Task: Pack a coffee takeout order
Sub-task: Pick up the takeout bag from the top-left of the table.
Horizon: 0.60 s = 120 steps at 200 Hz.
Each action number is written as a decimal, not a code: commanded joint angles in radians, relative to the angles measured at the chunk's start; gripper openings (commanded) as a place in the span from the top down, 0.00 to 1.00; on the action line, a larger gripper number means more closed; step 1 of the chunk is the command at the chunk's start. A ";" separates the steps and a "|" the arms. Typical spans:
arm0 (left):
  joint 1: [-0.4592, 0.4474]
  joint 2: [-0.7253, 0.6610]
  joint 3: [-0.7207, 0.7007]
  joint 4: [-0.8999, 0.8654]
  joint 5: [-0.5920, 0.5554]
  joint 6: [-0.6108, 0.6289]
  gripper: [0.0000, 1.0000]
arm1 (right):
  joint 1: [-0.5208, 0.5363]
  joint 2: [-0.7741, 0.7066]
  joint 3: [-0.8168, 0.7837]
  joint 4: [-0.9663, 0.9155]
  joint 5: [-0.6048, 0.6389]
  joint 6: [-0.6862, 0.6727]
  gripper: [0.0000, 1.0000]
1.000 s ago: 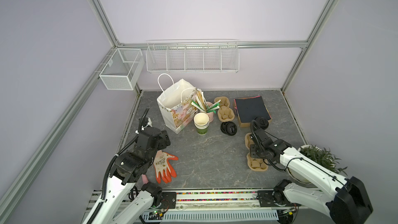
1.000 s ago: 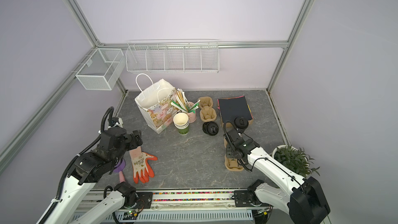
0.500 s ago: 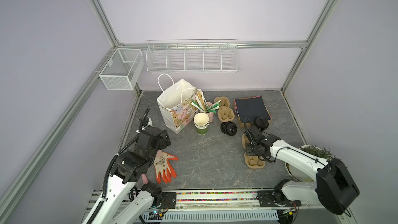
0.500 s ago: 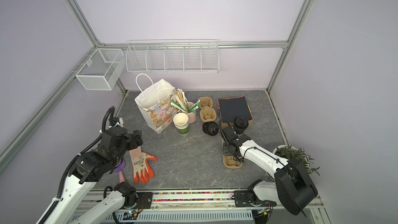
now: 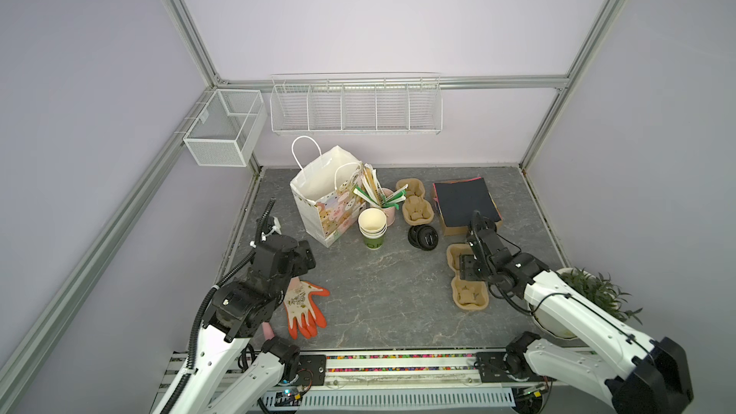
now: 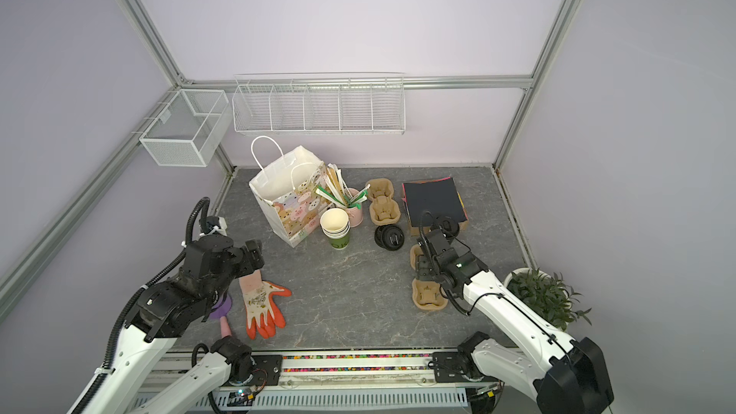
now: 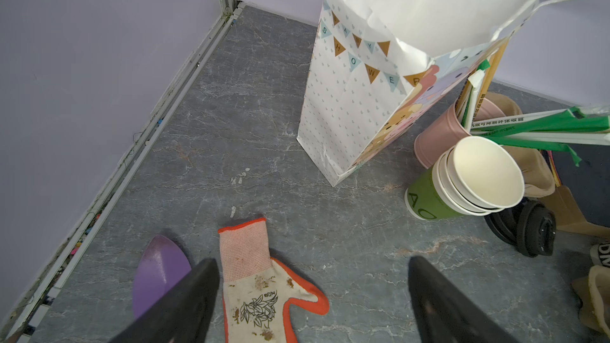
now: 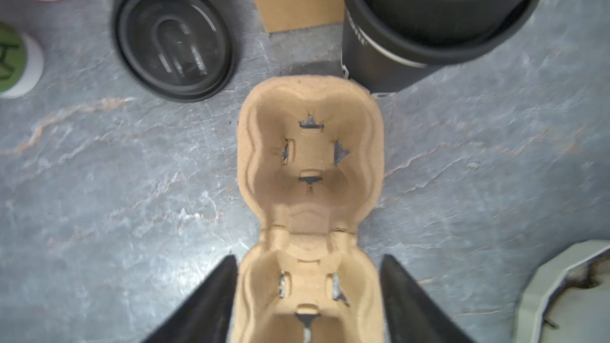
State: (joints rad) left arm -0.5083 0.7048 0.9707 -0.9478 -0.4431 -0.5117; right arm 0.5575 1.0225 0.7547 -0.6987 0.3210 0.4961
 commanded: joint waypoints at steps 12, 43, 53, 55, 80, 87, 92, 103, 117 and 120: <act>0.017 0.040 0.134 -0.013 0.005 0.026 0.09 | 0.036 -0.101 0.027 -0.073 -0.048 0.015 0.12; 0.041 0.174 0.319 0.003 -0.033 0.055 0.06 | 0.081 -0.140 0.058 -0.114 -0.044 0.025 0.00; 0.085 0.226 0.362 0.006 0.007 0.046 0.06 | 0.095 -0.152 0.063 -0.125 -0.037 0.025 0.02; 0.096 0.235 0.369 0.007 0.021 0.045 0.05 | 0.097 -0.155 0.064 -0.127 -0.036 0.025 0.02; 0.271 0.352 0.426 0.020 0.257 -0.005 0.07 | 0.115 -0.200 0.077 -0.162 -0.027 0.027 0.07; 0.299 0.385 0.440 0.024 0.310 -0.015 0.08 | 0.119 -0.215 0.079 -0.168 -0.026 0.024 0.08; 0.305 0.411 0.454 0.022 0.321 -0.020 0.09 | 0.121 -0.226 0.080 -0.173 -0.023 0.021 0.09; 0.306 0.465 0.492 0.017 0.327 -0.027 0.10 | 0.125 -0.253 0.085 -0.183 -0.018 0.015 0.11; 0.306 0.536 0.545 0.008 0.343 -0.036 0.11 | 0.130 -0.280 0.086 -0.186 -0.020 0.010 0.12; 0.306 0.550 0.554 0.007 0.344 -0.039 0.11 | 0.131 -0.285 0.086 -0.185 -0.020 0.010 0.12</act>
State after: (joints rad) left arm -0.2092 1.1698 1.4467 -0.9108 -0.2005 -0.5224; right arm 0.6762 0.7834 0.8177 -0.8478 0.2913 0.5091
